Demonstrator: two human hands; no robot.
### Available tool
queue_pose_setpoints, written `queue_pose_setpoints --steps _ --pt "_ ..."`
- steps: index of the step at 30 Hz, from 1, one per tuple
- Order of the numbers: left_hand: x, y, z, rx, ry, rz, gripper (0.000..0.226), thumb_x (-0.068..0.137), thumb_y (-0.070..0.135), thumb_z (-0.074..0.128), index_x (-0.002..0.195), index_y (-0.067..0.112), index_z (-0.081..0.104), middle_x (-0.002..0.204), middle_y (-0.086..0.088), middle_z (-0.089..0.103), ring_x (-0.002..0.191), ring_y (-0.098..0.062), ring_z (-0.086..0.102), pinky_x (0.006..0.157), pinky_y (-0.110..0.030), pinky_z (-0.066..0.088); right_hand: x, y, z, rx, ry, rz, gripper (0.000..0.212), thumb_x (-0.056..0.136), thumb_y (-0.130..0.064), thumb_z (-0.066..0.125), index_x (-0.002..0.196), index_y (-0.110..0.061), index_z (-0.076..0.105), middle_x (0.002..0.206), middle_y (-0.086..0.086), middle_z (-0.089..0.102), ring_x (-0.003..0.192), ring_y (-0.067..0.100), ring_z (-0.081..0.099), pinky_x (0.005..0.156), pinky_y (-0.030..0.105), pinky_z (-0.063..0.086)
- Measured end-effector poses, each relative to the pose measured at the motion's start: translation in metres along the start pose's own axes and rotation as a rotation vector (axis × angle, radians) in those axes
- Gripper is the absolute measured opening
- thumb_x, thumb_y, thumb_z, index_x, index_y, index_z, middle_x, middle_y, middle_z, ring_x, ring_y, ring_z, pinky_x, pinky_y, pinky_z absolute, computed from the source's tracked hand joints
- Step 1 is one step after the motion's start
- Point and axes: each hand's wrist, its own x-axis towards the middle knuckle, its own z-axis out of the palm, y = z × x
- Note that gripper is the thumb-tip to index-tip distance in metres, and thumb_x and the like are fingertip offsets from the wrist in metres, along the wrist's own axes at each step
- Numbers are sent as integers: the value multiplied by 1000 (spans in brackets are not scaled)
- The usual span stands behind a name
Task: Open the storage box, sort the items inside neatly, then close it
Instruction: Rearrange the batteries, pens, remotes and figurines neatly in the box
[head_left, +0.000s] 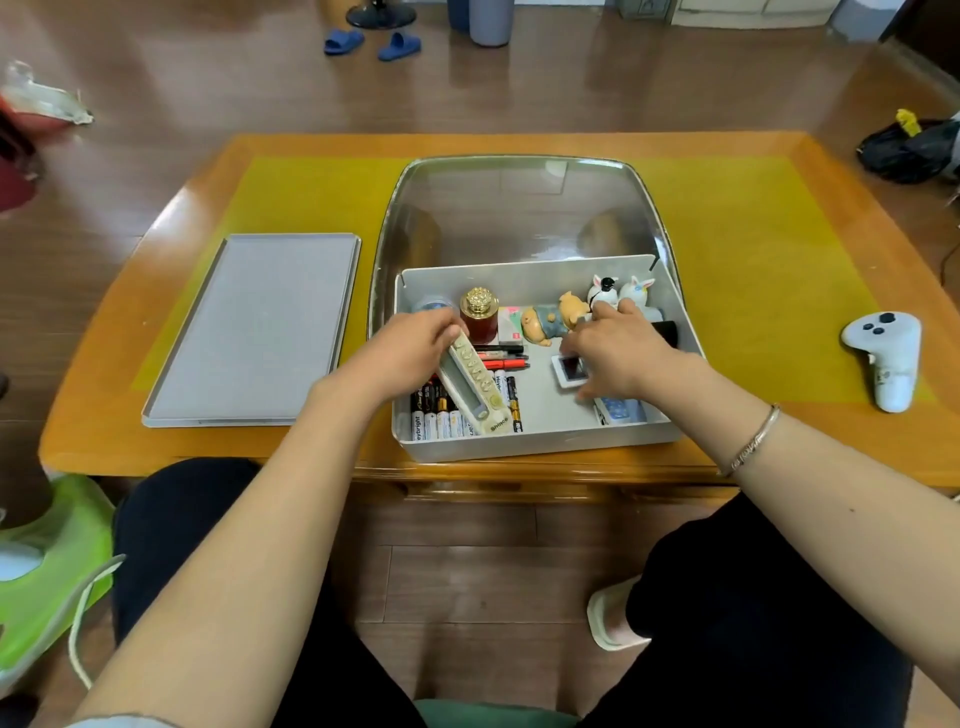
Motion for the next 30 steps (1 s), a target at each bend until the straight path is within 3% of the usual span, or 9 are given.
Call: queue_pose_setpoints --steps 4,6,8,12,15,17,21,26,30 --pt "-1 1 9 217 -86 -74 11 102 25 39 97 19 46 93 -6 57 80 -21 50 67 -32 35 -1 6 -1 31 21 -17 57 72 -57 70 120 -27 60 116 -2 61 113 23 41 86 38 28" --pt "0 3 9 314 -110 -90 9 98 18 46 96 16 54 98 -8 60 84 -22 53 71 -33 40 -6 15 -5 178 76 10 61 72 -58 70 123 -26 59 118 0 59 113 25 43 88 38 28" --pt "1 6 10 354 -73 -62 9 93 12 53 97 12 61 105 -10 59 91 -24 55 75 -32 43 -13 27 -7 292 177 68 51 77 -54 68 118 -24 61 116 2 59 112 27 46 89 38 30" --pt "6 27 22 191 -21 -19 15 95 26 54 102 14 61 104 -4 62 92 -20 57 78 -33 48 -25 50 -2 303 228 195 29 91 -35 57 117 -25 62 122 3 58 117 27 45 88 36 29" --pt "20 49 41 62 -92 -39 21 95 30 55 105 12 62 104 -7 66 96 -24 60 85 -37 51 -28 54 5 292 118 184 33 87 -39 61 117 -28 61 120 2 60 119 25 41 90 36 26" --pt "29 62 54 -12 -152 -51 30 95 31 55 116 10 59 114 -9 63 105 -25 58 88 -33 48 -29 55 6 306 86 173 40 81 -45 66 117 -30 60 119 1 59 117 24 41 87 37 26" --pt "43 79 74 -28 -248 -66 36 98 30 51 118 0 55 114 -18 62 104 -31 56 83 -35 44 -30 57 6 261 54 165 49 73 -36 74 119 -32 57 118 -1 58 116 24 40 87 35 21" --pt "46 77 81 -31 -193 -97 33 99 24 48 126 5 46 119 -14 59 108 -30 55 82 -34 42 -27 57 5 202 80 155 47 71 -31 73 116 -30 58 113 0 58 112 24 41 74 31 13" --pt "36 64 74 79 -132 99 8 91 14 57 100 15 57 98 -2 64 94 -23 59 75 -35 48 -28 56 7 219 105 178 46 72 -33 73 115 -29 59 112 0 57 112 23 42 78 33 17"
